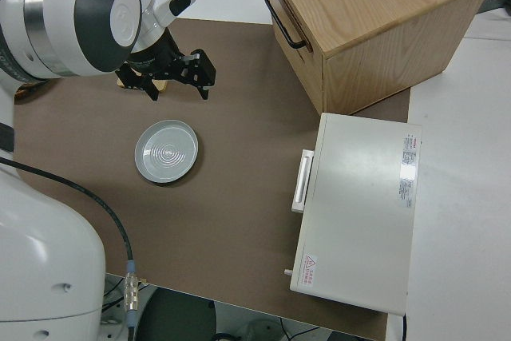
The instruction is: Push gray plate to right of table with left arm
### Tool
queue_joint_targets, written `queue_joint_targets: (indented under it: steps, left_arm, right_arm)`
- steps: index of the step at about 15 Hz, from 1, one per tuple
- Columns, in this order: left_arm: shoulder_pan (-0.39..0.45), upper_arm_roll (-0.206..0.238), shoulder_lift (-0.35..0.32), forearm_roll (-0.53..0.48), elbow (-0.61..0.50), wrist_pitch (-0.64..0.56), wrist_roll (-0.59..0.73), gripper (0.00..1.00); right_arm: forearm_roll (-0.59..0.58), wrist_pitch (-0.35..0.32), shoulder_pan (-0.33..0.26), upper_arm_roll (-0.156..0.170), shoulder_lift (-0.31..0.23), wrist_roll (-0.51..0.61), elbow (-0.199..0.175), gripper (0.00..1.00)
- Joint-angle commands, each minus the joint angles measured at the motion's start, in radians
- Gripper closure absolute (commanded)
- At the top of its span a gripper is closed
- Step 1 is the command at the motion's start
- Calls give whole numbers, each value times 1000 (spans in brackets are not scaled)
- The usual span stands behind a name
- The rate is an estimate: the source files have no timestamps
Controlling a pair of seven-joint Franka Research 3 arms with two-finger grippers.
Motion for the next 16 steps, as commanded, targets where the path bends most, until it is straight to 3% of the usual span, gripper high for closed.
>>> queue_joint_targets:
  steps: [1,4,9,16]
  left_arm:
    - [23,58,6,-16,103,-85,85,0]
    - [21,89,6,-5,132,-85,120,0]
    - [24,85,32,-2,146,-65,162,0]
    - [33,115,81,-5,154,1,189,0]
  right_arm:
    - [6,-16,-20,15,-3,13,9,17]
    - [6,-16,-20,17,-3,13,9,17]
    - [6,-16,-20,15,-3,13,9,17]
    - [6,-16,-20,17,-3,13,9,17]
